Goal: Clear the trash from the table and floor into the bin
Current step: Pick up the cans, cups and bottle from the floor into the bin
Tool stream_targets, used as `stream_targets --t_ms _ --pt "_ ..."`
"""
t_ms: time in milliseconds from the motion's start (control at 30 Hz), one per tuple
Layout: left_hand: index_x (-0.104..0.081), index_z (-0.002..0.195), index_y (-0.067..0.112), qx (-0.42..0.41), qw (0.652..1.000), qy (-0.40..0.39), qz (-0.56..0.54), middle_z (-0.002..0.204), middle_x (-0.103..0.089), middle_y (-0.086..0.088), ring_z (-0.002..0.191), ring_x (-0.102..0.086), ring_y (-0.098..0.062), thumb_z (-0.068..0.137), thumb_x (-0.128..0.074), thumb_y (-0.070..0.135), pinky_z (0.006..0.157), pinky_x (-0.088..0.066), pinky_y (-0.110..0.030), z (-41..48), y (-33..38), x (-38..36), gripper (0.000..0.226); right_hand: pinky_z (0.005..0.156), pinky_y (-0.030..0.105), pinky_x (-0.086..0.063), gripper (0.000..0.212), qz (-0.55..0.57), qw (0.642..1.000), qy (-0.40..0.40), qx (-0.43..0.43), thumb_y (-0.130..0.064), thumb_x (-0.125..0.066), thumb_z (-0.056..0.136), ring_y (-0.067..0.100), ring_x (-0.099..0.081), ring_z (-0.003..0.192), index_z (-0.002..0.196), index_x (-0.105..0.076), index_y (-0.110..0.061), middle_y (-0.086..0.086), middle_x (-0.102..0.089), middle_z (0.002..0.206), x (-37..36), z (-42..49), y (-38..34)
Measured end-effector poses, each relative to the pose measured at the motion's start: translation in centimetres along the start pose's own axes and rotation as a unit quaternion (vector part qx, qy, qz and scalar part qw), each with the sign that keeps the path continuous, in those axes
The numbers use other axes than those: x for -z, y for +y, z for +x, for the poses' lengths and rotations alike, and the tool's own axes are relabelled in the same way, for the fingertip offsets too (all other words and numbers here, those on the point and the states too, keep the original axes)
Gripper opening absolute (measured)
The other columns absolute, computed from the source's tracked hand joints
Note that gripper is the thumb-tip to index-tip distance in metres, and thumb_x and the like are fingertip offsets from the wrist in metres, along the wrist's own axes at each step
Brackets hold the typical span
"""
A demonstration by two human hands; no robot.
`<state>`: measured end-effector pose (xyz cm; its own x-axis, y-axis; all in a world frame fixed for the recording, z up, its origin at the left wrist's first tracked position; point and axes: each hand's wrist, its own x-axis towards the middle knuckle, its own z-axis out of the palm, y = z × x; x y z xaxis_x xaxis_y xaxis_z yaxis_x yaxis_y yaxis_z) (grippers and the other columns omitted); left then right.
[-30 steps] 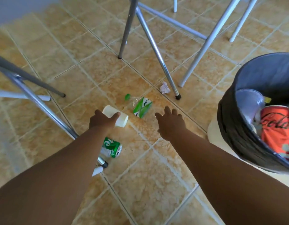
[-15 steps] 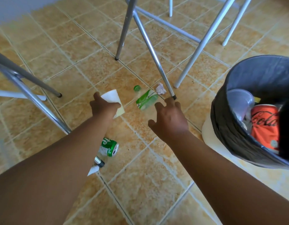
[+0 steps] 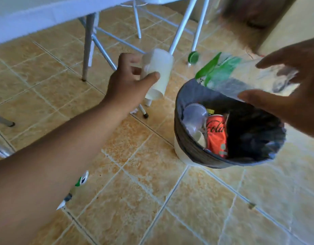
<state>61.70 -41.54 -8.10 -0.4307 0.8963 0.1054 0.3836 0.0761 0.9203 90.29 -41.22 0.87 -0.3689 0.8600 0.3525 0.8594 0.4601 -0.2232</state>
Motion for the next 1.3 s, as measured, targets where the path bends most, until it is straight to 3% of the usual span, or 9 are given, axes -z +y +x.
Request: stream_targets --t_ms 100,333,533,667,767,900,1133,1200,1300 --pt "-0.047 0.111 0.026 -0.039 0.997 -0.069 0.003 0.100 -0.059 0.011 0.093 -0.063 -0.015 0.072 -0.070 0.049 0.074 -0.057 -0.043 -1.6 3.2 -3.7 0.051 0.078 0.052 -0.054 0.063 0.008 0.997 -0.024 -0.071 -0.087 -0.060 0.058 0.024 -0.062 0.084 0.102 -0.057 -0.042 -0.005 -0.055 0.103 0.5 -2.8 4.4" --pt "-0.045 0.120 0.020 -0.060 0.979 -0.161 0.112 0.119 -0.051 0.001 0.104 -0.052 -0.015 0.080 -0.064 0.055 0.077 -0.034 -0.023 -3.7 4.2 -9.4 0.056 0.074 0.030 -0.048 0.074 -0.092 0.988 -0.087 -0.085 -0.081 -0.059 0.063 0.028 -0.062 0.082 0.096 -0.070 -0.017 0.010 -0.061 0.103 -2.4 -5.9 6.7" --pt "-0.050 0.121 0.021 -0.065 0.985 -0.118 0.112 0.122 -0.056 0.001 0.104 -0.059 -0.016 0.081 -0.065 0.048 0.083 -0.045 -0.030 -3.3 2.5 -6.7 0.050 0.059 0.030 -0.049 0.067 -0.226 0.970 -0.087 -0.034 -0.085 -0.035 0.076 0.027 -0.068 0.077 0.102 -0.069 -0.033 -0.002 -0.069 0.101 -3.2 -5.5 5.4" --pt "-0.053 0.116 0.024 -0.030 0.990 -0.064 0.126 0.112 -0.060 0.005 0.094 -0.062 -0.016 0.082 -0.065 0.047 0.075 -0.049 -0.027 -1.8 -0.9 -1.7 0.043 0.058 0.033 -0.046 0.053 -0.247 0.966 -0.070 0.024 -0.067 -0.053 0.081 0.034 -0.062 0.078 0.099 -0.071 -0.021 0.008 -0.069 0.089 -4.4 -4.2 3.8" --pt "-0.055 0.113 0.023 0.032 0.984 -0.055 0.169 0.103 -0.062 0.005 0.088 -0.062 -0.014 0.083 -0.066 0.044 0.065 -0.041 -0.018 -0.8 -4.5 2.6 0.038 0.069 0.045 -0.046 0.066 -0.288 0.951 -0.093 0.061 -0.069 -0.037 0.084 0.039 -0.053 0.082 0.095 -0.071 -0.013 0.016 -0.068 0.085 -6.4 -3.0 2.4" --pt "-0.056 0.121 0.020 0.123 0.937 -0.143 0.295 0.107 -0.060 -0.001 0.103 -0.059 -0.021 0.082 -0.066 0.047 0.077 -0.038 -0.025 -0.4 -10.0 8.5 0.048 0.083 0.054 -0.040 0.067 -0.240 0.958 -0.108 0.111 -0.068 -0.032 0.082 0.038 -0.048 0.091 0.096 -0.069 -0.014 0.013 -0.066 0.086 -7.9 -1.5 -2.7" --pt "-0.047 0.133 0.024 0.202 0.841 -0.301 0.400 0.132 -0.056 -0.004 0.115 -0.055 -0.021 0.070 -0.075 0.056 0.090 -0.044 -0.030 -3.7 -18.4 13.6 0.076 0.078 0.039 -0.046 0.049 -0.074 0.960 -0.151 0.222 -0.060 -0.046 0.087 0.028 -0.056 0.102 0.116 -0.062 -0.023 0.002 -0.065 0.104 -13.9 -1.9 -15.7" --pt "-0.040 0.139 0.024 0.207 0.795 -0.367 0.435 0.140 -0.048 -0.004 0.122 -0.050 -0.022 0.065 -0.076 0.059 0.094 -0.042 -0.032 -4.8 -20.4 13.7 0.090 0.089 0.041 -0.046 0.049 -0.049 0.957 -0.194 0.208 -0.057 -0.051 0.087 0.029 -0.054 0.108 0.120 -0.059 -0.021 0.005 -0.062 0.112 -18.4 -1.4 -17.5" --pt "-0.034 0.142 0.027 0.177 0.735 -0.432 0.492 0.138 -0.044 -0.001 0.123 -0.045 -0.022 0.058 -0.078 0.062 0.099 -0.042 -0.037 -5.7 -22.8 13.8 0.101 0.086 0.039 -0.045 0.049 -0.016 0.957 -0.251 0.142 -0.053 -0.056 0.087 0.030 -0.052 0.111 0.119 -0.055 -0.016 0.008 -0.056 0.117 -25.6 -0.1 -18.4"
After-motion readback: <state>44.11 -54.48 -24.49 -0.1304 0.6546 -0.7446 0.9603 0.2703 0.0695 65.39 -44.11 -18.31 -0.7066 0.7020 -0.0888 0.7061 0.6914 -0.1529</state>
